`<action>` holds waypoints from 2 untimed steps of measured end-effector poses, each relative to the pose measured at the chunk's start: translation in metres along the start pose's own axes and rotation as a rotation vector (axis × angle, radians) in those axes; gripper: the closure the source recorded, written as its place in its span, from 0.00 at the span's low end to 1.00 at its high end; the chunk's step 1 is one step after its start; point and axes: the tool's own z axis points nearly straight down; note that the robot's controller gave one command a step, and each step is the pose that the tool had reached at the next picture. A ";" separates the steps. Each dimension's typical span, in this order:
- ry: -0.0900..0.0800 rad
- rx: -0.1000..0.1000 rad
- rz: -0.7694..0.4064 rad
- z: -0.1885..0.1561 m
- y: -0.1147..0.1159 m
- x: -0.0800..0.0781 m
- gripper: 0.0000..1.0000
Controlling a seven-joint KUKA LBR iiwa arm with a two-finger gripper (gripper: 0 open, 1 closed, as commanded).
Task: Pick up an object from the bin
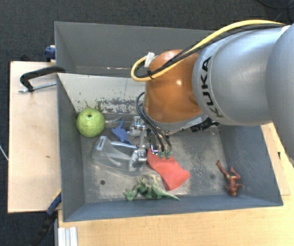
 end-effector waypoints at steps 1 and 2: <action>-0.006 -0.001 -0.026 0.032 0.002 -0.015 1.00; 0.003 0.002 -0.024 0.045 0.005 -0.010 1.00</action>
Offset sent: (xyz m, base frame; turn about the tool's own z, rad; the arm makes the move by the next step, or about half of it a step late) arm 0.0018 0.0139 0.0211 -0.0047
